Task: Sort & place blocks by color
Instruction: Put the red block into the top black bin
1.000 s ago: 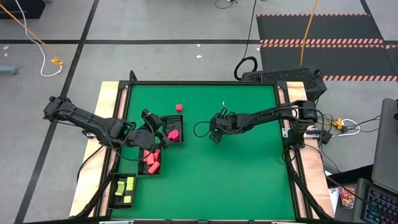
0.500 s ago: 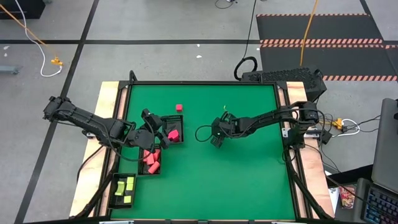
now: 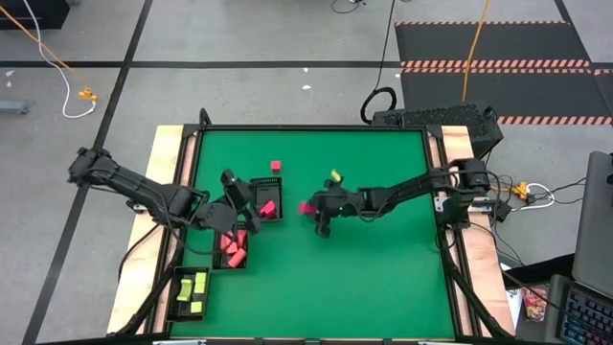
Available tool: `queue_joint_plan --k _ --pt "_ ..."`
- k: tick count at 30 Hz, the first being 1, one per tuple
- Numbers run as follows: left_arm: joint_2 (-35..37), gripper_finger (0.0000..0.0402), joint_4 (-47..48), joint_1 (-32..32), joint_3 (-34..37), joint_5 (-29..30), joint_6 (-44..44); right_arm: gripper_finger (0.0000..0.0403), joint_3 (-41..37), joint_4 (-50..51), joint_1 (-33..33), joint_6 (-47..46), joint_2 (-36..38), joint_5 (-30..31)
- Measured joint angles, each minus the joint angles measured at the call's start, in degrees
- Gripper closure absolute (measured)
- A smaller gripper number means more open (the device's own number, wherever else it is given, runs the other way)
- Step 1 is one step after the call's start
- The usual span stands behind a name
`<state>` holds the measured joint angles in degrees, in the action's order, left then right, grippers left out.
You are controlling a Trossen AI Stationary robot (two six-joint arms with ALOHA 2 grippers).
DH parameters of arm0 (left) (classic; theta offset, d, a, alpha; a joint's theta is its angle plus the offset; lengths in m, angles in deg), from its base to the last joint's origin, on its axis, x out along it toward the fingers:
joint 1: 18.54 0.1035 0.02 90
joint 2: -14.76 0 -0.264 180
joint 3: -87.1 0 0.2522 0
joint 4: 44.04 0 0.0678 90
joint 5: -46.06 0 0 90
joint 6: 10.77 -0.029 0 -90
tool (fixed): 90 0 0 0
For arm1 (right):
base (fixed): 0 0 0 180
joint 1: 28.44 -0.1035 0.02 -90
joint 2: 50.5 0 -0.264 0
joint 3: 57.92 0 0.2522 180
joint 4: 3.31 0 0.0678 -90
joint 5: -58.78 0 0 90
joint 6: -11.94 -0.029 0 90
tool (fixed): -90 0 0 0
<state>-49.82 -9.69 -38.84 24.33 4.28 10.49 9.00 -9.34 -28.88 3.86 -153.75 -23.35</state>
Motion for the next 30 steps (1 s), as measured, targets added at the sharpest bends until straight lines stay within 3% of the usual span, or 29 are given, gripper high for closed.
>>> queue_joint_plan --k 6,10,17,23,30 --pt "-4.7 0.0165 -8.4 -3.9 0.0 -0.2 -15.0 0.0285 -0.1 -8.9 -2.3 2.2 0.4 -10.3" --pt "-9.0 0.0165 -16.4 -5.9 0.0 -0.3 -26.7 0.0285 -0.1 -10.6 -2.4 -1.2 0.4 -17.8" --pt "-15.9 0.0165 -20.9 -8.2 0.0 -0.8 -45.9 0.0285 -0.1 -14.5 -2.2 -8.0 0.5 -28.9" --pt "-19.8 0.0165 -24.6 -8.3 0.0 -6.9 -53.2 0.0285 0.0 -15.1 -2.2 -9.2 0.5 -30.7" --pt "-20.6 0.0165 -27.9 -8.3 0.0 -15.8 -55.9 0.0285 0.0 -15.7 -2.2 -9.2 0.6 -32.4"
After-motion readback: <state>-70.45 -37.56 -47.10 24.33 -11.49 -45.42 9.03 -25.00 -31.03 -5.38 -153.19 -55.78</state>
